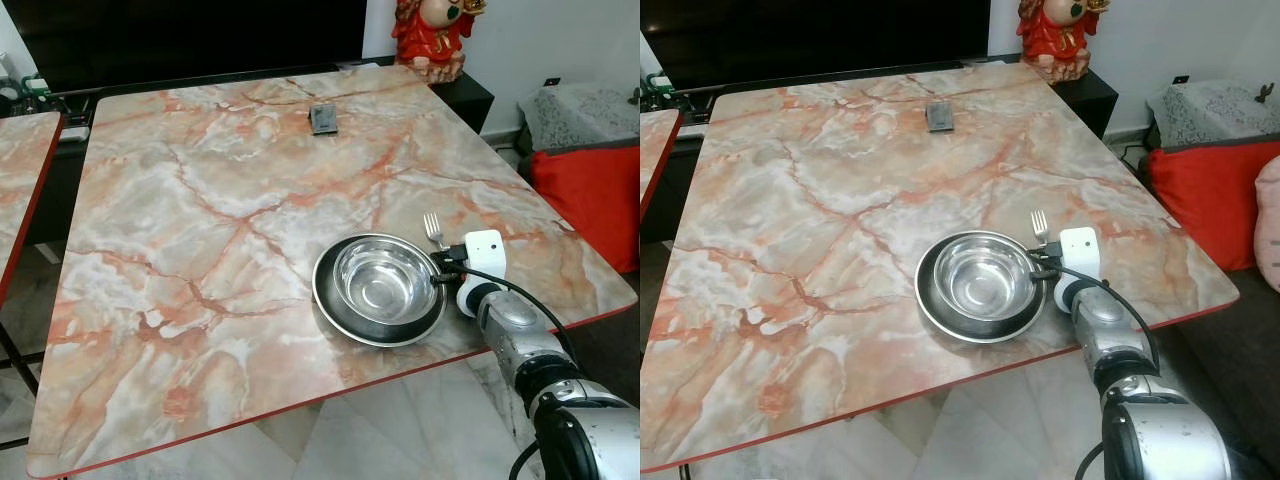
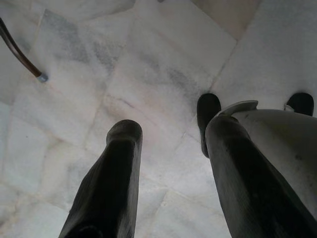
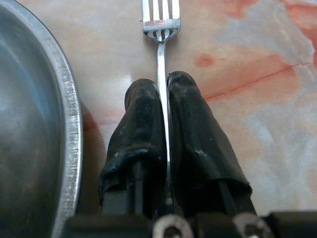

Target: Setting the table

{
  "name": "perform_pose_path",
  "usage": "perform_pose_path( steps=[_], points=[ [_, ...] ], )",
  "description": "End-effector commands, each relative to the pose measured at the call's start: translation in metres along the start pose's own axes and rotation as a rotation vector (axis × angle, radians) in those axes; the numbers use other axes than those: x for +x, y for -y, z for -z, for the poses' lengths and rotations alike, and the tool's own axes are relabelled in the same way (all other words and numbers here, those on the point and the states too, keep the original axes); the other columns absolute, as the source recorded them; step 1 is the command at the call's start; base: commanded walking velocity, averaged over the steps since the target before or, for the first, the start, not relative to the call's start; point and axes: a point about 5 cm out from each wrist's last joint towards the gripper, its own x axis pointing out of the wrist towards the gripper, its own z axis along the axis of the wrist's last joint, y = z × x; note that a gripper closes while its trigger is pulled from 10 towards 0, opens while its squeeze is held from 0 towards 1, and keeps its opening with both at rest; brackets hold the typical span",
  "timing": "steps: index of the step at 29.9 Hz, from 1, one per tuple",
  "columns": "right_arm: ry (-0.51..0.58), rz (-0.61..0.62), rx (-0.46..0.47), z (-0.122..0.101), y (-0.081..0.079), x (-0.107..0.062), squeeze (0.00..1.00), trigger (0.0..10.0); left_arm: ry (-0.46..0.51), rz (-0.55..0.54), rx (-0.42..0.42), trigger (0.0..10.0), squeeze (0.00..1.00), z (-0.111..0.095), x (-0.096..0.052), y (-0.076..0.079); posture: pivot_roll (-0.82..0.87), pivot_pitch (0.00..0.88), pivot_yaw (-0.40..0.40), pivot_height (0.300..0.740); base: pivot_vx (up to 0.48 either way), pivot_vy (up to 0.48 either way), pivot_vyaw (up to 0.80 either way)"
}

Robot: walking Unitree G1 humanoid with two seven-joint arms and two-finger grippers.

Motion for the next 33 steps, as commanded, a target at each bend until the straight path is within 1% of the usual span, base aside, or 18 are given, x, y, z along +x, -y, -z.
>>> perform_pose_path(
  steps=[1,5,6,7,8,10,11,13,17,23,30,33],
  points=[
    [-0.001,0.015,0.001,0.0,0.003,0.0,0.0,10.0,-0.02,-0.003,0.017,10.0,0.0,0.007,-0.002,-0.003,0.02,0.172,0.003,0.74,0.0,0.0,0.0],
    [0.004,0.042,-0.007,-0.002,0.009,-0.001,0.0,10.0,-0.015,-0.003,0.017,10.0,0.0,0.006,-0.002,-0.002,0.02,0.172,0.003,0.74,0.0,0.0,0.0],
    [0.027,0.05,-0.002,-0.006,0.01,-0.001,0.0,10.0,-0.014,-0.002,0.019,10.0,0.0,0.006,-0.002,-0.002,0.03,0.172,0.002,0.74,0.0,0.0,0.0],
    [0.027,0.05,-0.002,-0.006,0.01,-0.001,0.0,10.0,-0.014,-0.002,0.019,10.0,0.0,0.006,-0.002,-0.002,0.03,0.172,0.002,0.74,0.0,0.0,0.0],
    [0.051,0.05,0.02,-0.01,0.011,-0.001,0.0,10.0,-0.013,-0.002,0.02,10.0,0.0,0.006,-0.002,-0.002,0.02,0.172,0.003,0.74,0.0,0.0,0.0],
    [0.078,0.057,0.019,-0.015,0.012,-0.001,0.0,10.0,-0.012,-0.001,0.023,10.0,0.0,0.006,-0.002,-0.002,0.02,0.172,0.004,0.74,0.0,0.0,0.0],
    [0.107,0.061,0.026,-0.021,0.014,-0.001,0.0,10.0,-0.01,0.001,0.027,10.0,0.0,0.006,-0.002,-0.001,0.02,0.171,0.005,0.74,0.0,0.0,0.0],
    [0.12,0.061,0.033,-0.024,0.014,-0.001,0.0,10.0,-0.01,0.002,0.029,10.0,0.0,0.006,-0.002,-0.001,0.02,0.171,0.004,0.74,0.0,0.0,0.0],
    [0.105,0.056,0.025,-0.021,0.013,0.0,0.0,10.0,-0.017,0.005,0.036,10.0,0.0,0.007,-0.002,-0.001,0.02,0.17,0.004,0.74,0.0,0.0,0.0],
    [0.058,0.046,0.018,-0.01,0.01,-0.001,0.0,10.0,-0.02,0.009,0.047,10.0,0.0,0.007,-0.002,-0.001,0.03,0.169,0.003,0.74,0.0,0.0,0.0],
    [0.038,0.042,0.023,-0.005,0.008,-0.001,0.0,10.0,-0.021,0.007,0.051,10.0,0.0,0.008,-0.002,-0.002,0.03,0.168,0.004,0.74,0.0,0.0,0.0],
    [0.028,0.032,0.023,-0.002,0.006,-0.001,0.03,10.0,-0.021,0.009,0.054,10.0,0.0,0.008,-0.002,-0.002,0.03,0.167,0.005,0.74,0.0,0.0,0.0]
  ],
)
